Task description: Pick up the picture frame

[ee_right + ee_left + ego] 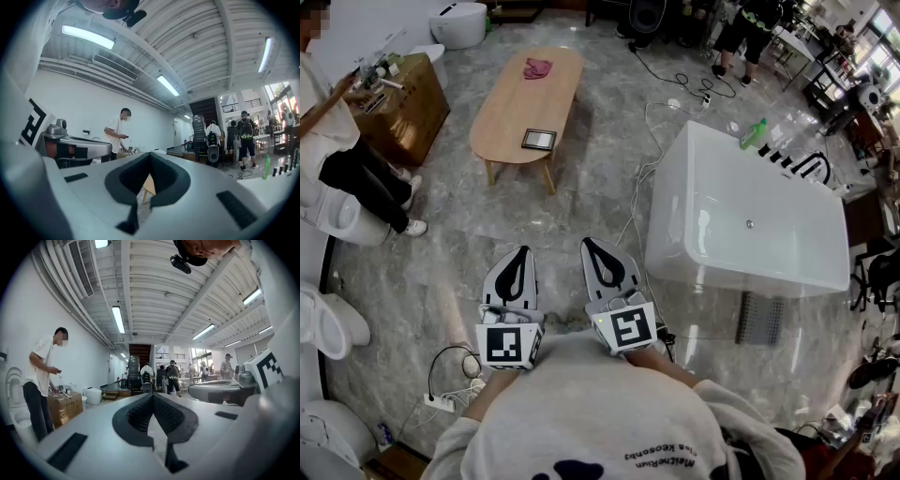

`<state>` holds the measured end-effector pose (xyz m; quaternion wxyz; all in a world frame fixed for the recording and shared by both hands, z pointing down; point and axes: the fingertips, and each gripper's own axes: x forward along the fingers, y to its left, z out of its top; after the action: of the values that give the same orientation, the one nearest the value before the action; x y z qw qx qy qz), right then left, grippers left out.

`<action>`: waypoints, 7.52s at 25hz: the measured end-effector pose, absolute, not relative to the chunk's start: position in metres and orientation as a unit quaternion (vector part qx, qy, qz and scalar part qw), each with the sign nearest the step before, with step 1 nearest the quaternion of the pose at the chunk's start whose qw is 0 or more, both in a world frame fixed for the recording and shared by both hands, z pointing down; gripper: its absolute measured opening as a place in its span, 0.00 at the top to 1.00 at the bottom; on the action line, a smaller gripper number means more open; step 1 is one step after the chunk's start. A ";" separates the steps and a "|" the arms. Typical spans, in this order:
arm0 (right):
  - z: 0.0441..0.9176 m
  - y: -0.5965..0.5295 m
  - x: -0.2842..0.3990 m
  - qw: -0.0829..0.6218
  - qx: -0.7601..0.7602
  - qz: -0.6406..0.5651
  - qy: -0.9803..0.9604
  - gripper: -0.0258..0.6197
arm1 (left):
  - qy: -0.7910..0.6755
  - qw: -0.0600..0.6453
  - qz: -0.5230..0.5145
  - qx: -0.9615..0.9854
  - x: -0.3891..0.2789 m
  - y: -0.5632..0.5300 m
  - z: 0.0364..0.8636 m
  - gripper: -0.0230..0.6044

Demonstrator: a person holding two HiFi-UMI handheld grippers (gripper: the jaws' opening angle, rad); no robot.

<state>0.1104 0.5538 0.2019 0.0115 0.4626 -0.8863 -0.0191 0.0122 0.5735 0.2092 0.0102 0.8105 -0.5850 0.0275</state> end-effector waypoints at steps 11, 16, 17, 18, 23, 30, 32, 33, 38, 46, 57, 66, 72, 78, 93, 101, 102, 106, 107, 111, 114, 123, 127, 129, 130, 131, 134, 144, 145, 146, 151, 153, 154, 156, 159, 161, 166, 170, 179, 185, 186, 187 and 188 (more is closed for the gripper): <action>0.202 0.547 0.126 0.000 0.464 -0.003 -0.886 0.95 | -0.592 0.009 0.021 0.806 0.020 0.569 0.202 0.95; 0.210 0.535 0.123 0.007 0.463 0.004 -0.886 0.95 | -0.589 0.012 0.016 0.808 0.016 0.556 0.205 0.95; 0.211 0.531 0.123 0.008 0.464 0.004 -0.886 0.95 | -0.588 0.013 0.014 0.809 0.016 0.552 0.206 0.95; 0.212 0.527 0.123 0.008 0.465 0.004 -0.885 0.95 | -0.588 0.014 0.013 0.809 0.014 0.547 0.207 0.95; 0.216 0.495 0.119 0.009 0.473 0.005 -0.881 0.95 | -0.583 0.021 0.007 0.812 0.004 0.514 0.214 0.95; 0.220 0.425 0.096 0.009 0.489 0.013 -0.872 0.95 | -0.563 0.027 0.010 0.826 -0.020 0.440 0.216 0.95; 0.221 0.406 0.090 0.007 0.496 0.015 -0.868 0.95 | -0.556 0.026 0.009 0.830 -0.026 0.419 0.216 0.95; 0.221 0.397 0.088 0.007 0.499 0.014 -0.867 0.95 | -0.553 0.026 0.008 0.832 -0.029 0.409 0.217 0.95; 0.221 0.352 0.078 0.011 0.519 0.009 -0.855 0.95 | -0.540 0.029 0.009 0.841 -0.046 0.359 0.221 0.95; 0.225 0.308 0.060 0.003 0.544 0.012 -0.839 0.95 | -0.523 0.023 0.010 0.852 -0.073 0.305 0.220 0.95; 0.231 0.277 0.061 0.030 0.558 0.024 -0.829 0.95 | -0.512 0.052 0.007 0.858 -0.077 0.280 0.233 0.95; 0.230 0.223 0.042 0.020 0.517 0.019 -0.855 0.95 | -0.533 0.047 0.009 0.844 -0.082 0.238 0.234 0.95; 0.232 0.164 0.031 0.027 0.482 0.016 -0.875 0.95 | -0.555 0.051 0.007 0.830 -0.084 0.189 0.238 0.95; 0.237 0.100 0.029 0.035 0.449 0.020 -0.893 0.95 | -0.574 0.050 0.002 0.817 -0.079 0.132 0.237 0.95; 0.255 -0.010 0.017 0.053 0.365 0.033 -0.929 0.95 | -0.637 0.066 0.016 0.768 -0.081 0.045 0.250 0.95; 0.264 -0.023 0.008 0.052 0.355 0.044 -0.932 0.95 | -0.641 0.072 0.032 0.763 -0.090 0.036 0.259 0.95; 0.266 -0.023 0.006 0.053 0.355 0.046 -0.932 0.95 | -0.640 0.073 0.034 0.764 -0.091 0.035 0.260 0.95; 0.274 -0.024 0.000 0.056 0.360 0.051 -0.930 0.95 | -0.627 0.076 0.042 0.774 -0.094 0.031 0.269 0.95; 0.275 -0.025 -0.002 0.057 0.363 0.053 -0.929 0.95 | -0.623 0.078 0.045 0.777 -0.095 0.030 0.272 0.95; 0.276 -0.031 -0.008 0.060 0.374 0.060 -0.924 0.95 | -0.605 0.087 0.059 0.789 -0.099 0.021 0.276 0.95; 0.278 -0.036 -0.009 0.067 0.379 0.060 -0.921 0.95 | -0.588 0.088 0.072 0.801 -0.097 0.013 0.280 0.95; 0.307 -0.051 -0.015 0.083 0.394 0.073 -0.912 0.95 | -0.558 0.089 0.088 0.820 -0.100 -0.013 0.298 0.95; 0.322 -0.054 -0.019 0.087 0.397 0.081 -0.910 0.95 | -0.549 0.095 0.087 0.826 -0.101 -0.022 0.313 0.95; 0.330 -0.057 -0.019 0.092 0.399 0.085 -0.908 0.95 | -0.545 0.097 0.088 0.828 -0.101 -0.026 0.321 0.95; 0.334 -0.058 -0.019 0.095 0.400 0.087 -0.907 0.95 | -0.542 0.098 0.089 0.830 -0.102 -0.028 0.325 0.95; 0.337 -0.059 -0.020 0.096 0.401 0.089 -0.907 0.95 | -0.541 0.100 0.091 0.830 -0.103 -0.030 0.329 0.95; 0.347 -0.063 -0.023 0.098 0.400 0.092 -0.907 0.95 | -0.535 0.105 0.094 0.833 -0.107 -0.035 0.340 0.95; 0.375 -0.078 -0.017 0.099 0.415 0.099 -0.899 0.95 | -0.520 0.099 0.108 0.841 -0.109 -0.047 0.366 0.95; 0.377 -0.079 -0.016 0.099 0.416 0.100 -0.898 0.95 | -0.520 0.100 0.108 0.841 -0.109 -0.049 0.369 0.95; 0.380 -0.080 -0.015 0.099 0.417 0.101 -0.898 0.95 | -0.520 0.101 0.109 0.841 -0.109 -0.050 0.373 0.95; 0.395 -0.083 -0.009 0.100 0.420 0.102 -0.896 0.95 | -0.514 0.090 0.123 0.844 -0.107 -0.053 0.388 0.95; 0.403 -0.082 -0.006 0.104 0.421 0.100 -0.896 0.95 | -0.512 0.091 0.124 0.845 -0.107 -0.052 0.394 0.95; 0.406 -0.082 -0.006 0.105 0.421 0.099 -0.895 0.95 | -0.511 0.093 0.123 0.845 -0.108 -0.052 0.398 0.95; 0.413 -0.082 -0.007 0.105 0.421 0.099 -0.895 0.95 | -0.511 0.094 0.124 0.845 -0.110 -0.052 0.404 0.95; 0.423 -0.082 -0.006 0.107 0.420 0.098 -0.896 0.95 | -0.510 0.095 0.123 0.846 -0.111 -0.052 0.414 0.95; 0.431 -0.081 -0.007 0.110 0.418 0.099 -0.896 0.95 | -0.508 0.096 0.121 0.847 -0.111 -0.052 0.421 0.95; 0.449 -0.078 -0.007 0.116 0.415 0.102 -0.896 0.95 | -0.503 0.104 0.127 0.848 -0.113 -0.052 0.441 0.95; 0.462 -0.078 -0.007 0.120 0.417 0.105 -0.895 0.95 | -0.499 0.113 0.130 0.849 -0.115 -0.053 0.457 0.95; 0.489 -0.076 -0.004 0.130 0.416 0.108 -0.893 0.95 | -0.493 0.128 0.139 0.849 -0.114 -0.056 0.491 0.95; 0.509 -0.078 -0.006 0.142 0.411 0.113 -0.893 0.95 | -0.488 0.137 0.153 0.849 -0.116 -0.058 0.516 0.95; 0.511 -0.078 -0.006 0.143 0.410 0.112 -0.894 0.95 | -0.485 0.139 0.158 0.848 -0.116 -0.057 0.521 0.95; 0.514 -0.079 -0.006 0.145 0.409 0.111 -0.894 0.95 | -0.484 0.140 0.163 0.848 -0.116 -0.057 0.527 0.95; 0.518 -0.079 -0.007 0.148 0.409 0.111 -0.894 0.95 | -0.482 0.140 0.167 0.849 -0.116 -0.057 0.532 0.95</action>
<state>-0.0066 -0.0787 0.5175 0.1482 0.4088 -0.8937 0.1105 -0.1164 -0.0568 0.5320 0.1403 0.8485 -0.4820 0.1673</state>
